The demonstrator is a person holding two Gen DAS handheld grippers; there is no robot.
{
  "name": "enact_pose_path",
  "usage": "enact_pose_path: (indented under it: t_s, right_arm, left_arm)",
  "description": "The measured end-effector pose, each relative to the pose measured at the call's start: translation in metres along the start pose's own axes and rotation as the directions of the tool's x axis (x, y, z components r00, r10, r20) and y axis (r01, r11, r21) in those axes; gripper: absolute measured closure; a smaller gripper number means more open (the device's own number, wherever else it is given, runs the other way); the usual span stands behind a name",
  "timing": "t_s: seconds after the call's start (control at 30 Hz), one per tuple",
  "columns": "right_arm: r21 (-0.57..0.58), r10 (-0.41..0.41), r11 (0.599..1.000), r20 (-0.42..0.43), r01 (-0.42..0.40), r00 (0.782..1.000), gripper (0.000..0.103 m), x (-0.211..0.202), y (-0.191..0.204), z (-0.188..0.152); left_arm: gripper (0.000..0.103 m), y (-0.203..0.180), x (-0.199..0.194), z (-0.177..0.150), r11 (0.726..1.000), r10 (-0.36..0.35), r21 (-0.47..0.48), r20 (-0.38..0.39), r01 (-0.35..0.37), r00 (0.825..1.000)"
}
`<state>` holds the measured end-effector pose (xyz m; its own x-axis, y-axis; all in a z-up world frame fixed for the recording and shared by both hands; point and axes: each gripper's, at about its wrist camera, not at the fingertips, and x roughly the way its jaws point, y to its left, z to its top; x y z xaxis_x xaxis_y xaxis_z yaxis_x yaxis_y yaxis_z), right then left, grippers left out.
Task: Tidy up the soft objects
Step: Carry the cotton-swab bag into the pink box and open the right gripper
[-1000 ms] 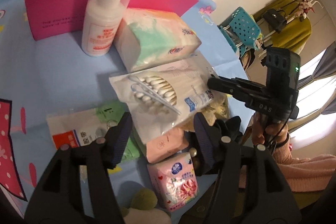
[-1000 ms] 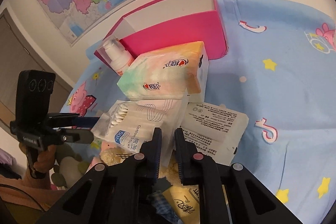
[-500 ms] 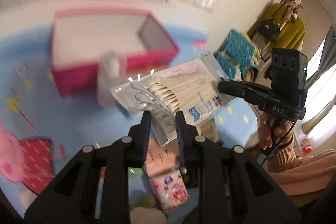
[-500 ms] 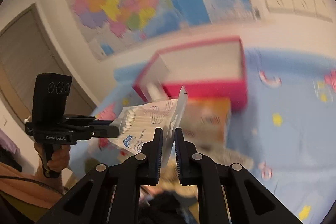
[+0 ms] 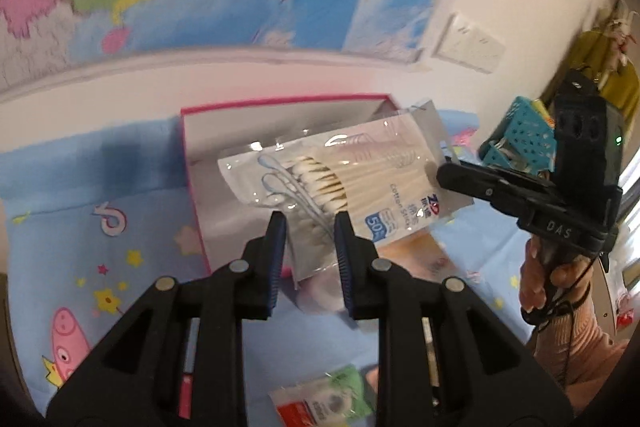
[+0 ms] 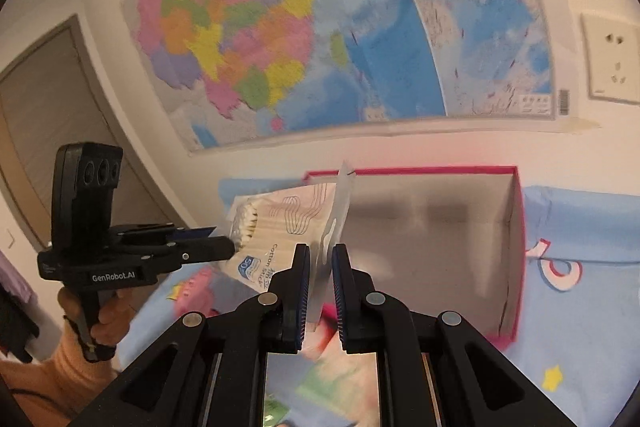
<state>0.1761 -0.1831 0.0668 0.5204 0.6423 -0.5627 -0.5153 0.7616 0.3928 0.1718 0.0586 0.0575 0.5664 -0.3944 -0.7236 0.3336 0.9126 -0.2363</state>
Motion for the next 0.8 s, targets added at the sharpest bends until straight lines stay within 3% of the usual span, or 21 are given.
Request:
enact_pose_path:
  t_s: [0.23,0.3,0.43,0.5,0.6,0.73,0.8]
  right_arm:
    - [0.056,-0.039,0.997,-0.126,0.046,0.991,0.089,0.055,-0.024,-0.006]
    - [0.081,-0.057,0.994,-0.172,0.072,0.984,0.084,0.068,-0.031,-0.009]
    - [0.098,-0.113,0.986,-0.184,0.133,0.976,0.068,0.07,-0.039,-0.011]
    - [0.094,-0.12,0.986,-0.175,0.138,0.977,0.066,0.066,-0.038,-0.011]
    - [0.091,-0.084,0.991,-0.15,0.098,0.985,0.066,0.048,-0.031,-0.013]
    - [0.04,-0.017,0.999,-0.087,0.02,0.996,0.065,0.004,-0.015,-0.028]
    - [0.027,0.024,0.999,-0.071,-0.022,0.997,0.059,-0.018,-0.009,-0.039]
  left_arm:
    - [0.077,0.028,0.059,-0.003,0.996,0.028,-0.076,-0.13,-0.038,0.991]
    - [0.077,0.031,0.068,-0.005,0.994,0.062,-0.082,-0.152,-0.076,0.986]
    - [0.077,0.029,0.059,-0.007,0.993,0.062,-0.096,-0.125,-0.074,0.99]
    - [0.077,0.029,0.052,-0.008,0.992,0.075,-0.093,-0.11,-0.086,0.991]
    - [0.074,0.026,0.034,-0.015,0.991,0.092,-0.092,-0.07,-0.098,0.993]
    - [0.055,0.018,-0.001,-0.036,0.996,0.072,-0.055,-0.002,-0.072,0.997]
    - [0.052,0.011,-0.016,-0.048,0.996,0.082,-0.028,0.014,-0.081,0.997]
